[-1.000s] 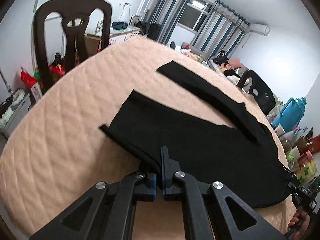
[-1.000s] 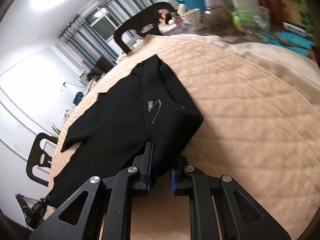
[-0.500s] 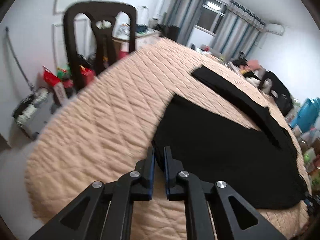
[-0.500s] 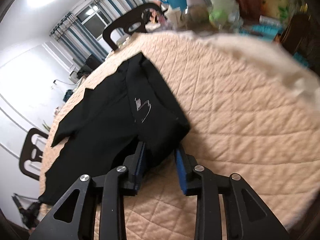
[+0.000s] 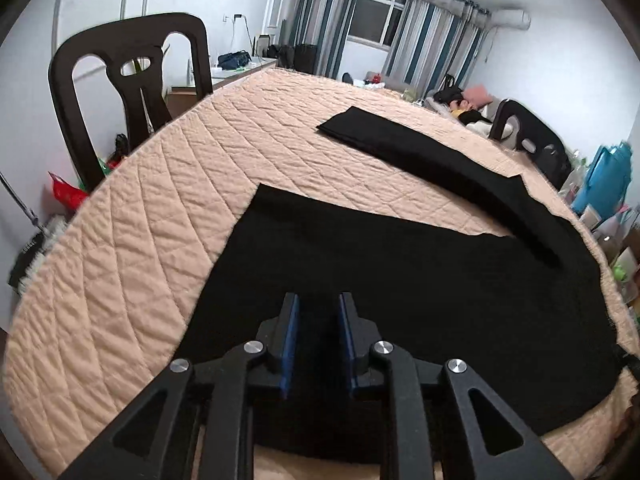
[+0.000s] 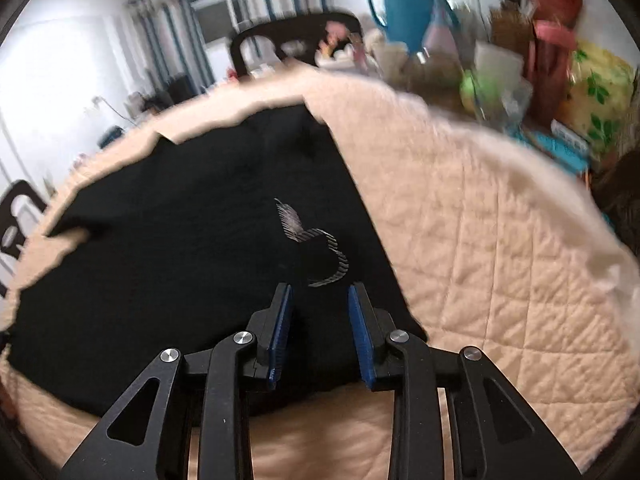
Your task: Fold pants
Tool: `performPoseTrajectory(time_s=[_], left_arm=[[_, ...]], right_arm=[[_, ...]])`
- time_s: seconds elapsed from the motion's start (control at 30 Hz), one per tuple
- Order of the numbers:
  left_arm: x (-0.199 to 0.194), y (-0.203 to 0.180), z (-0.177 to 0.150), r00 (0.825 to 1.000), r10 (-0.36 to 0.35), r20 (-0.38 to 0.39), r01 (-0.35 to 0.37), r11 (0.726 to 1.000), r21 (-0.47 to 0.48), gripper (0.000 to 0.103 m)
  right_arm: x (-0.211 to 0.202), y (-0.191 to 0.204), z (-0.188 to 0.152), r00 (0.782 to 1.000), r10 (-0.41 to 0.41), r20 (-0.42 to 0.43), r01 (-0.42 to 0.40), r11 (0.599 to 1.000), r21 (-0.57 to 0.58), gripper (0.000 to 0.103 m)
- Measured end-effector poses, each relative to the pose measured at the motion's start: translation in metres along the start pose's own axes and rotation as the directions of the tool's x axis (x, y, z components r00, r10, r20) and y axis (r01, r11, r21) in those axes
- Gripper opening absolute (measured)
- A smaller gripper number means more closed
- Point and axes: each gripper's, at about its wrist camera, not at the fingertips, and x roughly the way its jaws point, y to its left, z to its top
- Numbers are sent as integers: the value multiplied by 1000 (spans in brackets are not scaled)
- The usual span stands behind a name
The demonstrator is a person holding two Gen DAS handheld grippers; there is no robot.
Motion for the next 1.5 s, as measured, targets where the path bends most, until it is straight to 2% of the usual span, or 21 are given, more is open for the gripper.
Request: performPoseTrajectory(time_s=[0.13,0.27,0.33,0.43,0.5,0.57,0.73,0.83,0.93,1.07,1.37,1.4,1.43,1.5], left_arm=[[-3,-1,9,1000,3,-17,-3,1000,11,22],[2,-11,23,1000,11,7,-11,999,40,39],[7,-16,29,1000,-1,7,0,999,46,39],[18,-21,33,1000,6,12,-7,997,76,48],[32,-17,32,999,41,-35,-38,997,73,48],[30,-15,31,999,39,-28,-36,997,72,49],[27,-21,28,998,58,-40,-54,994,96,49],[24,-32,26,998,41,-42,-36,992,118,49],[19,-46,27,999,7,-35,-2,990,143,49],[17,-65,35,999,-23,-24,27,983,184,49],[25,-108,69,994,-109,-17,109,952,285,52],[27,-112,76,992,-122,-14,121,948,296,52],[30,-117,84,991,-132,-6,127,943,308,53],[35,-126,98,989,-145,9,134,936,325,58]], right_arm=[[-10,-6,8,1000,-11,7,11,1000,22,26],[-20,11,21,997,42,71,-40,999,-29,28],[-15,21,23,997,50,59,-47,997,-54,28],[-3,29,24,998,56,41,-53,996,-67,28],[8,31,22,1000,28,14,-27,996,-86,28],[19,26,18,1000,-9,-23,7,997,-78,28],[7,14,18,1000,13,2,-13,999,-32,28],[2,25,22,998,64,8,-63,997,-54,30],[-1,45,25,992,124,19,-122,987,-106,37],[2,73,31,980,198,8,-194,967,-164,37],[13,116,53,965,263,-16,-255,918,-304,38],[16,120,58,963,268,-25,-262,911,-318,40],[18,123,62,963,269,-31,-264,906,-330,47],[25,128,73,961,275,-33,-269,896,-353,52]])
